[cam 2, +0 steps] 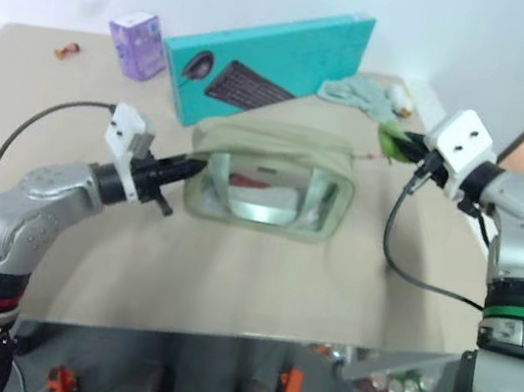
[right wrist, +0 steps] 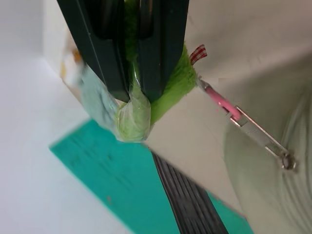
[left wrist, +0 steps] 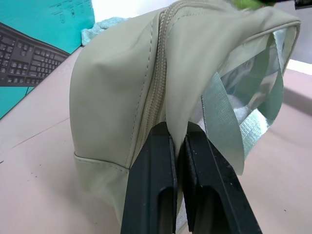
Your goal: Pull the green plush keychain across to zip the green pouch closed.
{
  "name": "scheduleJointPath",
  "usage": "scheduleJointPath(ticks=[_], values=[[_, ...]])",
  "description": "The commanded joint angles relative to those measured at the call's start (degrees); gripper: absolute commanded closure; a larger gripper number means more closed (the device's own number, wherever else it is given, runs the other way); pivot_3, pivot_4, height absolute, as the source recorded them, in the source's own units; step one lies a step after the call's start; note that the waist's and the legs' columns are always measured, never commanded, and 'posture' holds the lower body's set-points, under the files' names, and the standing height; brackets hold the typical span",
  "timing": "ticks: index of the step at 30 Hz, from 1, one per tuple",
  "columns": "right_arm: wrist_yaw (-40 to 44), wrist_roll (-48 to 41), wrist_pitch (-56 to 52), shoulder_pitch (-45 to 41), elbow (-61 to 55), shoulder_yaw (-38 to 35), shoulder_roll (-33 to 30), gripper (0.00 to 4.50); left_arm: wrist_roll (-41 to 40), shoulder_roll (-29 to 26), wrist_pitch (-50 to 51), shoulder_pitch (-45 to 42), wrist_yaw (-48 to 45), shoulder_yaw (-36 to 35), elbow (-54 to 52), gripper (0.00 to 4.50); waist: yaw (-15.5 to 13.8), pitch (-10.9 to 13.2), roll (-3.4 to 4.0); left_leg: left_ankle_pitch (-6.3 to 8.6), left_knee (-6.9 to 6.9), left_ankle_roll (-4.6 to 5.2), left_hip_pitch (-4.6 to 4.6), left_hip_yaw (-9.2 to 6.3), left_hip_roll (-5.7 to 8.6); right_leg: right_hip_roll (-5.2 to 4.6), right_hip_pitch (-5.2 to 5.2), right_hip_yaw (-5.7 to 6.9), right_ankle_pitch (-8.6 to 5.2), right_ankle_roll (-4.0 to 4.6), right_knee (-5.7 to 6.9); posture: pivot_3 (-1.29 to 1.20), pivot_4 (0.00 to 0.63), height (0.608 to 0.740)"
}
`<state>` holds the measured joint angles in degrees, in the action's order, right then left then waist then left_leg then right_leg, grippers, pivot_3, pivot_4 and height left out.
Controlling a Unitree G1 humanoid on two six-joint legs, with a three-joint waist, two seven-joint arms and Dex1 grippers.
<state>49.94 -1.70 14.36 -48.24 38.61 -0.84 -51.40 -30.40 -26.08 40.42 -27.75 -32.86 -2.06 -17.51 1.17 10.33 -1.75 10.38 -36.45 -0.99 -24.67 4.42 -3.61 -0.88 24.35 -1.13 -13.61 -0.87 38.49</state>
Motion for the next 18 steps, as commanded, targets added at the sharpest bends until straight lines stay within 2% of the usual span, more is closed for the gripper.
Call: scheduleJointPath(ticks=[1,5,12,18], values=[[-3.1,2.8,2.3,0.1,2.7,-1.7,-3.5,4.42,-0.1,-1.1,0.7,0.4,0.7,-1.2,-1.9,4.5,0.0,0.0,0.0,0.0,-0.01,0.0,0.0,0.0,0.0,0.0,0.0,-0.01,0.0,-0.01,0.0,0.0,0.15,0.74],[-3.6,2.6,1.8,3.2,-0.5,-1.1,-1.1,4.42,0.1,-0.9,0.8,0.5,0.9,-1.2,-2.1,4.5,0.0,0.0,0.01,0.0,-0.01,0.0,0.04,0.0,0.0,0.02,-0.03,-0.04,0.02,-0.04,0.0,0.0,0.15,0.74],[-7.2,5.9,-0.1,13.2,-9.9,3.0,5.3,4.42,0.4,-0.6,0.9,0.2,1.5,-0.9,-2.5,4.5,0.1,0.0,0.01,-0.01,-0.03,-0.01,0.07,-0.02,-0.01,0.02,-0.08,-0.02,0.02,-0.06,0.01,0.0,0.15,0.74],[-10.4,9.7,1.6,15.7,-9.4,5.8,8.9,4.42,0.3,-0.6,1.0,0.0,1.9,-0.9,-2.7,4.5,0.2,0.0,0.01,-0.05,-0.04,-0.02,0.11,0.01,-0.01,0.03,-0.07,-0.06,0.06,-0.07,0.02,0.0,0.15,0.74]])
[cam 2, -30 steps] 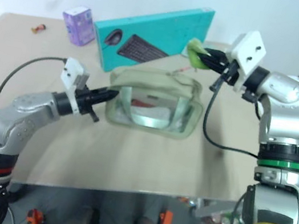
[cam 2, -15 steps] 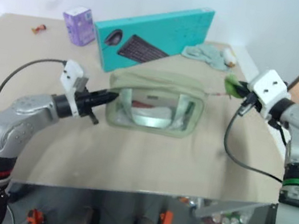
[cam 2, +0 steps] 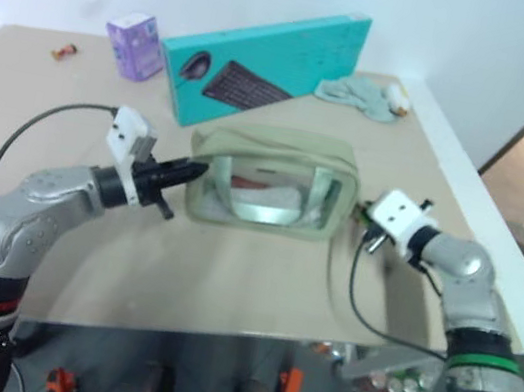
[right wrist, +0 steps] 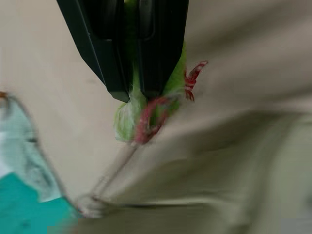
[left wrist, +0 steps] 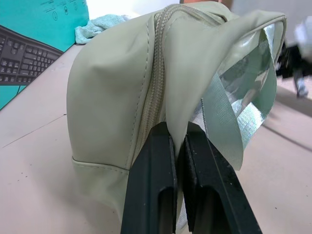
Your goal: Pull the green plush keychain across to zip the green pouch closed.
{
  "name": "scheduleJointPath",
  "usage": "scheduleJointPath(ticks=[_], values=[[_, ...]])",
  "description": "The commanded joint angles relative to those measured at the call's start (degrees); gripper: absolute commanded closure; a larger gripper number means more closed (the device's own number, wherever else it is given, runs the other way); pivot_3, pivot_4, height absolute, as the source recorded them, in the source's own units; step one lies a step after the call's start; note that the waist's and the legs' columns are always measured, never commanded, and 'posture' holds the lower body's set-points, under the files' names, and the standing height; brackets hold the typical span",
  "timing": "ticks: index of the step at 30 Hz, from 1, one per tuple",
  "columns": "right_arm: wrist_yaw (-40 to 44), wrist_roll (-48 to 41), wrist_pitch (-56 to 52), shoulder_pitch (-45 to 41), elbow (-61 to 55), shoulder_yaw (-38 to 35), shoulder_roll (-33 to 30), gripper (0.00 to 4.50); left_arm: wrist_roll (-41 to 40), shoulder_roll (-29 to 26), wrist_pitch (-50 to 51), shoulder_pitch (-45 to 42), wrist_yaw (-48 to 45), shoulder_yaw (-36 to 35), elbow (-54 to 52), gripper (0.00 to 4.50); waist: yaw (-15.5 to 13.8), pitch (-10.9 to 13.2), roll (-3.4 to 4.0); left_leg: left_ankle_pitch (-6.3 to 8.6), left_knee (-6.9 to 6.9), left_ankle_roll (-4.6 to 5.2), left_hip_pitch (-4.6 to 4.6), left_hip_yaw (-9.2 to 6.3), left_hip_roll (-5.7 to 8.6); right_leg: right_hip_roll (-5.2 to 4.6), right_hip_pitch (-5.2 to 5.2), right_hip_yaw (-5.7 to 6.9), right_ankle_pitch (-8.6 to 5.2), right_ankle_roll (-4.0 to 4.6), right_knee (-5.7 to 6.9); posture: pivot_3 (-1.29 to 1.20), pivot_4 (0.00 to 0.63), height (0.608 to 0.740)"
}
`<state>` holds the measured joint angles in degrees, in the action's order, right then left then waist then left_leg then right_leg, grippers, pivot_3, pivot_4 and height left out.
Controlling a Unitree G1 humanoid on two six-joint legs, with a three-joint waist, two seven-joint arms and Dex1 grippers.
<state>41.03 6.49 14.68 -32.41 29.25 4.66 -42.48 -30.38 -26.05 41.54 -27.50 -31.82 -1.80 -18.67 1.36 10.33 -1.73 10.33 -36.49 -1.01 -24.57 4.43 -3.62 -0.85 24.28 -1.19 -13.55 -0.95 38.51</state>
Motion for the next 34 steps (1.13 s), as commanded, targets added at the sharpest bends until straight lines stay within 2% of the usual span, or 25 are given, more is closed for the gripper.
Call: scheduleJointPath(ticks=[1,7,10,14,20,24,28,32,34], values=[[-1.7,1.8,1.6,-0.1,0.3,0.5,0.2,4.42,0.2,-0.6,-0.2,-0.2,0.9,-1.2,-1.6,4.5,0.0,0.0,-0.01,-0.01,0.0,0.01,0.01,0.0,0.0,0.0,-0.01,0.01,0.0,0.0,0.0,0.0,0.15,0.74],[-2.4,0.7,2.1,-1.1,0.1,-0.3,3.1,4.42,0.5,-0.9,-0.2,0.6,0.9,-1.1,-1.9,4.5,0.0,0.0,-0.01,-0.01,0.0,0.02,0.04,-0.02,-0.02,0.06,-0.03,0.0,0.02,0.02,0.0,0.0,0.15,0.74],[-0.3,-7.6,-3.7,-2.6,-2.0,-5.2,5.4,3.43,-2.7,-0.5,-0.5,1.6,-0.6,-3.6,-2.4,3.41,0.2,0.0,-0.01,-0.01,0.01,0.01,0.05,-0.02,-0.04,0.07,-0.04,-0.02,0.02,0.03,0.01,0.0,0.15,0.74],[2.7,-13.3,-8.5,-0.9,-7.4,-9.0,3.8,2.07,-3.9,-2.8,-1.7,2.4,-2.2,-6.0,-3.3,2.05,0.0,0.0,0.0,-0.02,0.0,0.01,0.01,-0.02,-0.03,0.03,-0.04,0.01,0.02,0.02,0.01,0.0,0.15,0.74],[6.4,-20.8,-16.8,8.6,-19.6,-14.5,0.6,0.02,-6.9,-6.1,-2.4,8.8,-3.0,-13.4,-8.5,0.03,-0.1,0.0,0.0,0.02,0.06,0.03,0.02,-0.02,-0.04,0.0,-0.06,0.03,-0.04,0.0,-0.02,0.0,0.15,0.74],[7.2,-25.1,-20.6,19.5,-29.8,-17.5,1.1,0.02,-3.2,-6.1,-5.7,20.6,-0.4,-16.3,-13.1,0.03,0.0,0.0,0.0,0.09,0.15,0.0,0.1,-0.02,-0.06,-0.02,-0.08,-0.01,-0.17,-0.01,-0.02,0.0,0.15,0.74],[5.7,-28.4,-24.5,29.0,-40.2,-16.7,4.0,0.02,3.6,-2.7,-12.1,33.4,3.2,-13.9,-17.2,0.03,0.0,0.0,-0.02,0.09,0.13,0.0,0.16,-0.04,-0.07,-0.05,-0.09,-0.02,-0.15,0.02,-0.01,0.0,0.15,0.74],[4.5,-27.8,-25.6,31.0,-43.1,-16.2,5.1,0.02,6.0,-1.4,-14.4,36.3,4.5,-11.9,-17.8,0.03,-0.2,0.0,-0.06,0.0,0.05,0.12,0.26,-0.04,-0.05,-0.16,-0.17,-0.03,-0.19,0.31,-0.02,0.0,0.15,0.74],[4.1,-26.8,-24.6,32.2,-43.2,-14.1,6.8,0.02,10.8,0.9,-17.1,37.6,7.4,-6.5,-18.0,0.03,-0.2,0.0,-0.06,-0.04,0.05,0.19,0.26,-0.04,0.01,-0.23,-0.15,-0.02,-0.16,0.34,-0.1,0.0,0.15,0.74]])
